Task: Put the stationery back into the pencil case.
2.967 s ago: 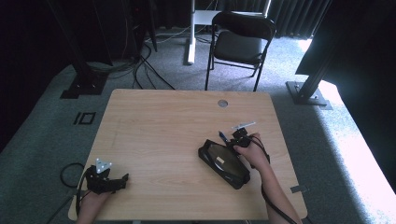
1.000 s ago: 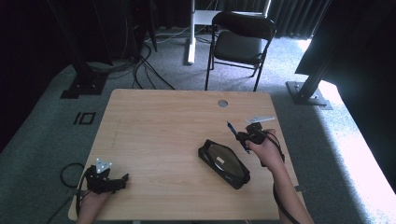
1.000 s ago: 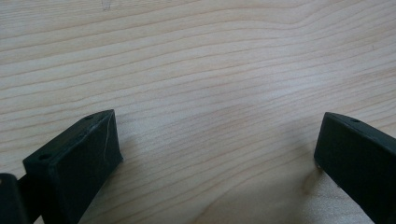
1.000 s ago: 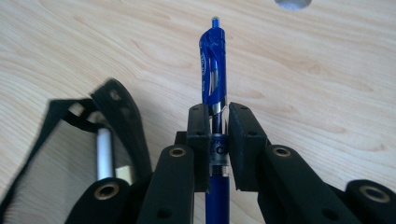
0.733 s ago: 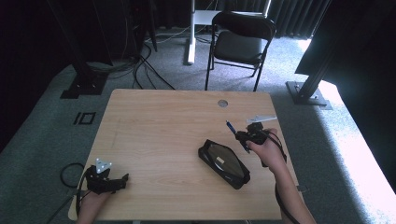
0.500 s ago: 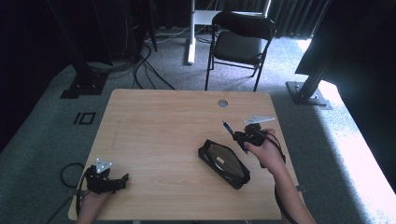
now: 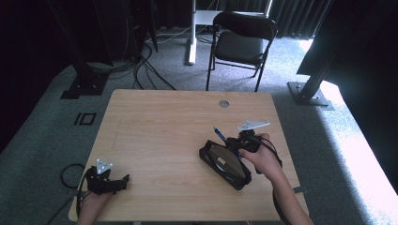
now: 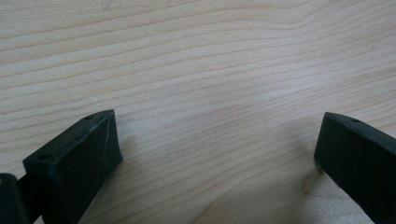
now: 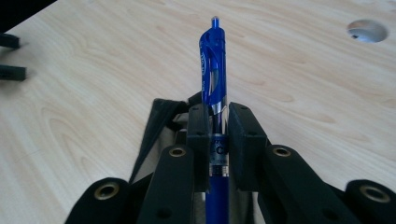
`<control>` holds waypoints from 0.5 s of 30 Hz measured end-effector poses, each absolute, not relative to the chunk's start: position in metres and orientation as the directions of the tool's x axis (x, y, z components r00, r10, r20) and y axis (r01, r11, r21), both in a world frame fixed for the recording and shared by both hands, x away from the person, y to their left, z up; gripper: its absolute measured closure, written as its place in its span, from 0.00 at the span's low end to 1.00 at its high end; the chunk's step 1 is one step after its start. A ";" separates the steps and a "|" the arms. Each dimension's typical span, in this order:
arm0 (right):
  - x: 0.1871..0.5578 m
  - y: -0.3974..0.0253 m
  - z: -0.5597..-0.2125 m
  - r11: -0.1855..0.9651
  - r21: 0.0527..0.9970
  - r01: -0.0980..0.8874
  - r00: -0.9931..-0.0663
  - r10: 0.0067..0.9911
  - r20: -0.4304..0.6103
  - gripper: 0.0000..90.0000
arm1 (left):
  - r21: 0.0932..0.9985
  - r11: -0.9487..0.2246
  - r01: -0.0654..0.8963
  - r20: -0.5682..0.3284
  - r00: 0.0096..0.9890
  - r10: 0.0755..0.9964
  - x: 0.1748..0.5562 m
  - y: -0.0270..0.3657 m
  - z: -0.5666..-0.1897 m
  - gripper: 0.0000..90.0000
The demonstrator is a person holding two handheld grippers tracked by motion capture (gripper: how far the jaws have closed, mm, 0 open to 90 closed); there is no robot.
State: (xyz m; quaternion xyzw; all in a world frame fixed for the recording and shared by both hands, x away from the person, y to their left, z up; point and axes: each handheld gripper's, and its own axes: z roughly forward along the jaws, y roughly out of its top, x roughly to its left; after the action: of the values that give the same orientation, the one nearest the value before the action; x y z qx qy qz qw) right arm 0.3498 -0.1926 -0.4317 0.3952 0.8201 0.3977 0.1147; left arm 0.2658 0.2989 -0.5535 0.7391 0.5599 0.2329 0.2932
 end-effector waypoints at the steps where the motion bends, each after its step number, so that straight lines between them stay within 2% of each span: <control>1: 0.349 -0.191 -0.433 0.378 0.740 0.556 -0.664 0.737 0.123 0.88 | 0.694 -0.201 0.691 0.016 0.265 0.964 0.266 0.299 -0.553 0.01; 15: 0.344 -0.186 -0.455 0.433 0.687 0.583 -0.687 0.714 0.133 0.88 | 0.694 -0.200 0.691 0.015 0.264 0.964 0.266 0.299 -0.553 0.01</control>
State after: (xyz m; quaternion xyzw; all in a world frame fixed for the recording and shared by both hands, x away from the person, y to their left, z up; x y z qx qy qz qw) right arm 0.3436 -0.1856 -0.4550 0.3852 0.8418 0.3675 0.0890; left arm 0.2658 0.2989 -0.5535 0.7389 0.5602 0.2328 0.2933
